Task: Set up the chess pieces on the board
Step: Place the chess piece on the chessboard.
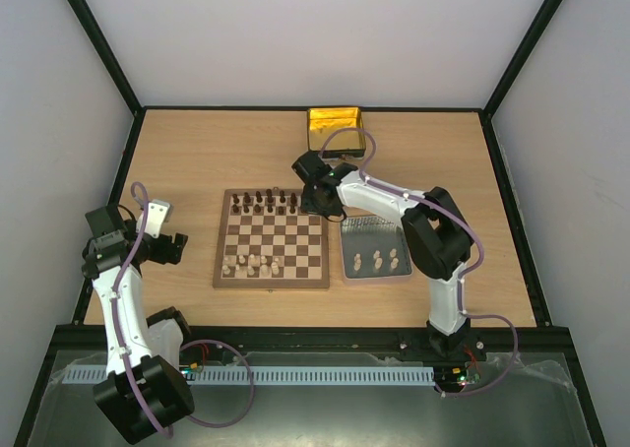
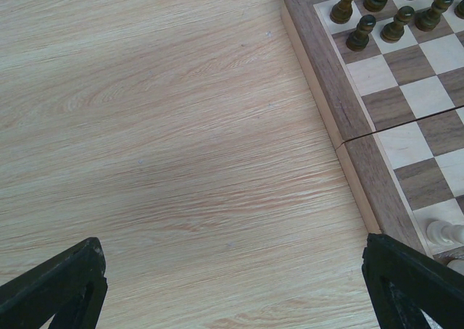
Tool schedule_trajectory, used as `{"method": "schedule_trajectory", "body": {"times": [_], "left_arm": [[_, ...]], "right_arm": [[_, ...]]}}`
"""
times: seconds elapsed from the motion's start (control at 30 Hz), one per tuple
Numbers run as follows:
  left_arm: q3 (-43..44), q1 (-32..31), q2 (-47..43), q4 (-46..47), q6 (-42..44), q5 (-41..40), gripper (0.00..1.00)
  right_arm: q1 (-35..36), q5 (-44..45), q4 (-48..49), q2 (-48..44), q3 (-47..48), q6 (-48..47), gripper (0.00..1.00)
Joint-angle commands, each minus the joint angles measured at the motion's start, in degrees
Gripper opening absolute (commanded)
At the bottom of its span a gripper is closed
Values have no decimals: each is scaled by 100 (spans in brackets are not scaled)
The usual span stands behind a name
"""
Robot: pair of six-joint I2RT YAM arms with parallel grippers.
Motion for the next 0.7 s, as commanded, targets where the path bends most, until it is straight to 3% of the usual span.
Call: {"method": "schedule_trajectory", "body": {"times": [0.0, 0.67], "left_arm": [[-37, 40, -32, 7, 18, 78, 96], [-31, 40, 4, -11, 36, 97, 96]], "right_arm": [[40, 40, -152, 103, 157, 29, 6], [28, 231, -258, 300, 432, -60, 6]]}}
